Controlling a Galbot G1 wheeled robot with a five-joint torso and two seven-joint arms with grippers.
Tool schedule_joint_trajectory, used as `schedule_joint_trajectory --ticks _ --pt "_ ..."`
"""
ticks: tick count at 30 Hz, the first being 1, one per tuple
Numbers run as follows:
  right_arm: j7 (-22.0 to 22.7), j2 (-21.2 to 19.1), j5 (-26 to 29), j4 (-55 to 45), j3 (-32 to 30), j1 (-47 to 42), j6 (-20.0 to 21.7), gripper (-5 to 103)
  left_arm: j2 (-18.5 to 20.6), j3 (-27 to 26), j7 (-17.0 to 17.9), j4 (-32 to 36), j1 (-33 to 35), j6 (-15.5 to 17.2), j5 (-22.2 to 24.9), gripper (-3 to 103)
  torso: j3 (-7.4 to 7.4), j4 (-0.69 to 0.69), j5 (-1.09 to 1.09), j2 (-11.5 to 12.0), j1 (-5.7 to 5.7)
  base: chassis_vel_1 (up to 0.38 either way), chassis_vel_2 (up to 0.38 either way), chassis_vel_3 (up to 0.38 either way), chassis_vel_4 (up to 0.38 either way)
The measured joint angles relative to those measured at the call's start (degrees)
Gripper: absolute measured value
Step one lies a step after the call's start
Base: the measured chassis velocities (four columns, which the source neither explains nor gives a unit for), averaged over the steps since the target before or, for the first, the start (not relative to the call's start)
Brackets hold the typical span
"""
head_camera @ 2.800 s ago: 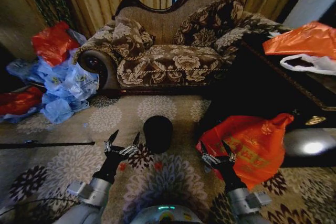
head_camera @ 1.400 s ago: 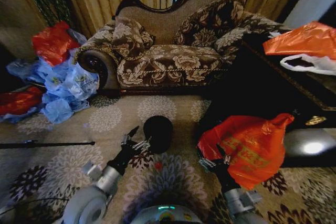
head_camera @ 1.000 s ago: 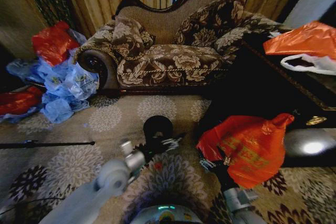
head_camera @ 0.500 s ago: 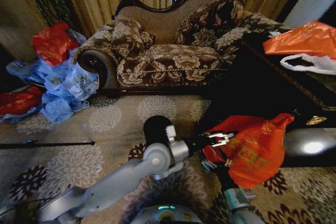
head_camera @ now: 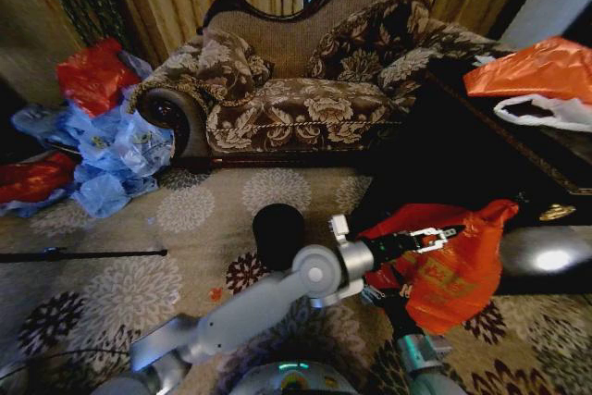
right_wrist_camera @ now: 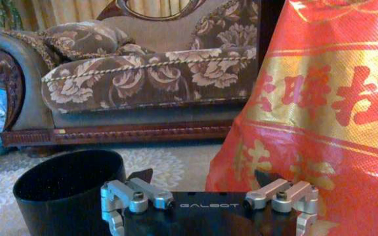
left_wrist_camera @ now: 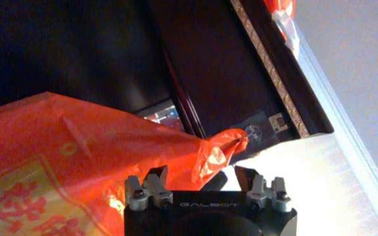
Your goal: Place a garbage bag over the trash bin.
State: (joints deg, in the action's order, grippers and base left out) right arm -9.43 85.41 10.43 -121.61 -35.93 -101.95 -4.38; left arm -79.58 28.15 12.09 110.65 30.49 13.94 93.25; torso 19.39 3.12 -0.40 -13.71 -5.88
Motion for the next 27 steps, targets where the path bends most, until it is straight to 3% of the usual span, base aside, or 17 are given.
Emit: schedule_joint_trajectory --ticks 14,22,27 --pt "0.4 0.2 0.0 -0.1 0.0 -0.4 -0.3 100 -6.8 0.2 1.3 -4.2 -0.3 -0.3 -0.2 65 0.0 0.01 0.0 0.0 0.0 0.0 0.0 0.0 0.0" --pt "0.5 0.3 0.1 -0.2 -0.2 -0.6 -0.5 100 -8.3 -0.3 1.3 -5.7 -0.1 -0.6 -0.2 45 0.0 0.0 0.0 0.0 0.0 0.0 0.0 0.0 0.0" --pt "0.6 0.3 0.2 -0.2 -0.1 -0.6 -0.5 100 -8.4 -0.3 1.3 -5.8 0.1 -0.7 -0.2 23 0.0 0.0 -0.01 0.0 0.0 0.0 0.0 0.0 0.0"
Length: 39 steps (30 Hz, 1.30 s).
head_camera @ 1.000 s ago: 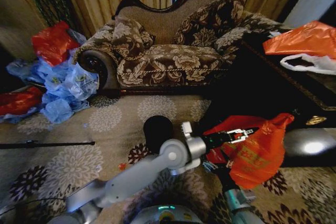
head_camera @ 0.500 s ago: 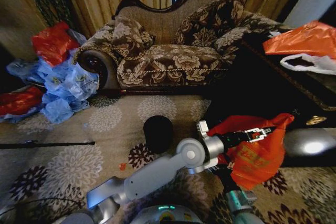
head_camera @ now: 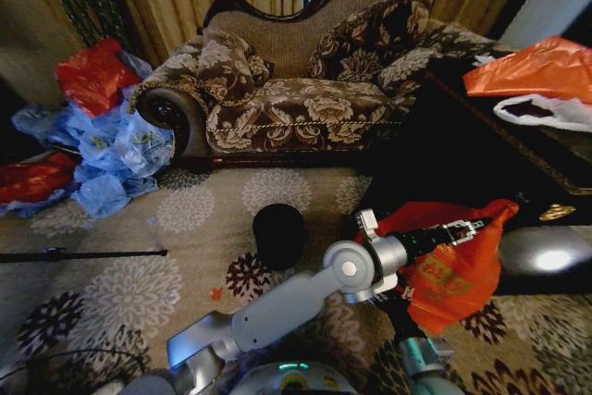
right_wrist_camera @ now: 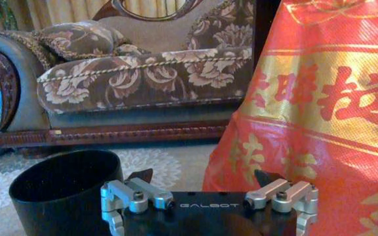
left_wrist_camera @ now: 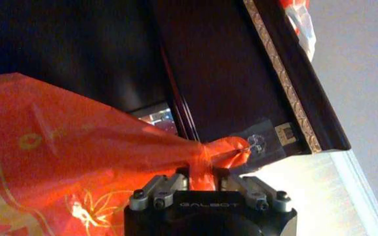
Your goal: Place a garbage bag over the trash bin.
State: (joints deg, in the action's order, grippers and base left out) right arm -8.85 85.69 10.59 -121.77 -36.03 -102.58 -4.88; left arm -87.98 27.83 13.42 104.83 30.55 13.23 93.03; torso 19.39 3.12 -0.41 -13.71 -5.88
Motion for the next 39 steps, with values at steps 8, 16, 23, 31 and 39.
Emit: schedule_joint_trajectory --ticks 8,16,23,31,39 --pt "0.1 0.0 0.1 0.0 0.1 0.0 0.0 100 -0.1 0.0 -0.2 -0.1 0.1 -0.4 0.4 1 0.0 0.0 0.0 0.0 0.0 0.0 0.0 0.0 0.0" --pt "0.2 0.1 0.1 -0.3 0.0 -0.2 0.0 100 0.3 -0.3 0.6 0.6 0.4 -0.7 1.4 0 0.0 0.0 0.0 0.0 0.0 0.0 0.0 0.0 0.0" --pt "0.2 0.1 0.1 -0.9 -0.2 -1.0 -0.2 100 1.5 -0.5 4.1 1.8 0.8 0.4 2.2 0 0.0 0.0 -0.01 0.0 0.0 0.0 0.0 0.0 0.0" --pt "0.3 0.5 0.2 -1.5 -0.2 -1.8 -0.3 100 4.9 -0.9 6.9 4.1 2.3 3.0 3.3 0 0.0 0.0 -0.01 0.0 0.0 0.0 0.0 0.0 0.0" --pt "-0.5 0.5 -0.4 -1.6 0.2 -3.2 -0.8 100 7.7 -2.7 7.3 6.6 3.9 3.0 3.6 0 0.0 0.0 -0.01 0.0 0.0 0.0 0.0 0.0 0.0"
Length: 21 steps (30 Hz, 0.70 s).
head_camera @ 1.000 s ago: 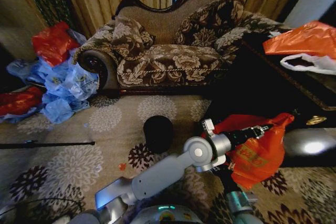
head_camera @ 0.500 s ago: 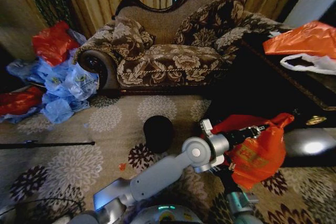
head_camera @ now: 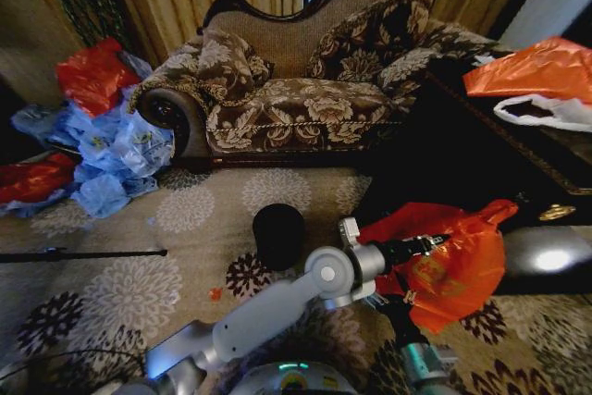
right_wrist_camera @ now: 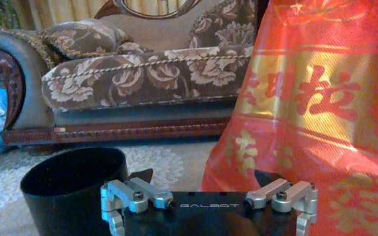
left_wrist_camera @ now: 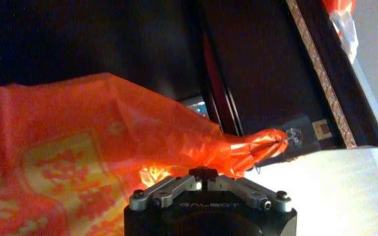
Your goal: Place a garbage bag over the trash bin.
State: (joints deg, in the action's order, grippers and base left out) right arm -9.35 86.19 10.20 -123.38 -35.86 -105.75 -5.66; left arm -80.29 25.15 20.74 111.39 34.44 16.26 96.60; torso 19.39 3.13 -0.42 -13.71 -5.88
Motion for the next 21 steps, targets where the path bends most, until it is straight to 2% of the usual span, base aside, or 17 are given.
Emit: schedule_joint_trajectory --ticks 12,21 --pt "-0.6 -0.4 -1.1 0.0 0.5 -0.8 -0.4 100 6.2 -3.3 1.4 3.8 4.0 0.3 0.5 0 0.0 0.0 0.0 0.0 0.0 0.0 0.0 0.0 0.0" --pt "-1.0 -0.5 -2.0 -0.2 0.8 -1.4 -0.6 100 9.2 -9.3 2.6 7.6 9.0 1.1 1.4 0 0.0 0.0 0.0 0.0 0.0 0.0 0.0 0.0 0.0"
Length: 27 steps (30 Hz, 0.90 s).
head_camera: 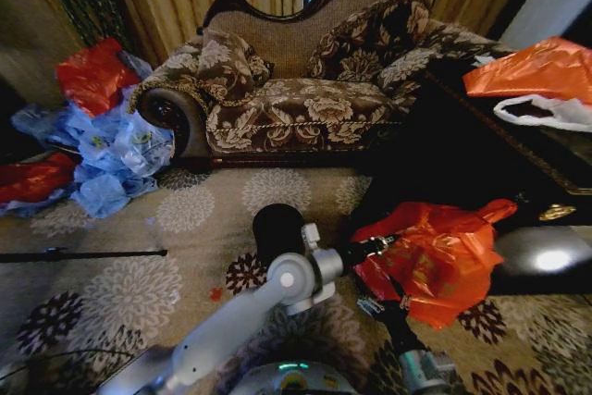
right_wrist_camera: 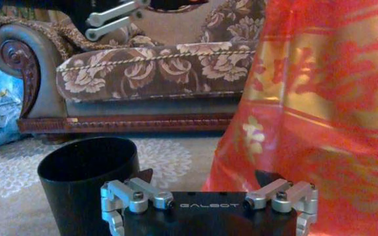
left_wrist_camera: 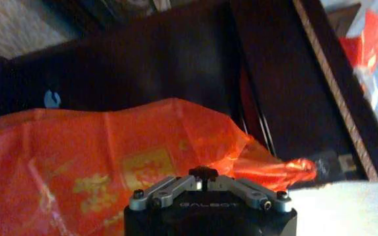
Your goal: Place a garbage bag over the trash bin.
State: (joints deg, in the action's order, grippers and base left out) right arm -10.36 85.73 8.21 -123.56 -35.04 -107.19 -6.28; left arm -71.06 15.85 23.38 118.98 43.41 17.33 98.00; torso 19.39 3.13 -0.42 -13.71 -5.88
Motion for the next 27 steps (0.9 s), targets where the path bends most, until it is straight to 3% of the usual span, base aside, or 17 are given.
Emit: schedule_joint_trajectory --ticks 15,27 --pt "-1.0 -0.4 -1.7 0.1 0.8 -0.6 -0.9 100 5.2 -13.6 0.9 7.3 9.8 0.7 1.2 0 0.0 -0.01 0.0 0.0 0.0 0.0 0.0 0.0 0.0" --pt "-1.5 -0.6 -2.3 -0.2 0.9 -1.7 -1.9 100 8.7 -20.5 1.0 10.8 13.6 0.9 1.5 0 0.0 0.0 0.0 0.0 0.0 0.0 0.0 0.0 0.0"
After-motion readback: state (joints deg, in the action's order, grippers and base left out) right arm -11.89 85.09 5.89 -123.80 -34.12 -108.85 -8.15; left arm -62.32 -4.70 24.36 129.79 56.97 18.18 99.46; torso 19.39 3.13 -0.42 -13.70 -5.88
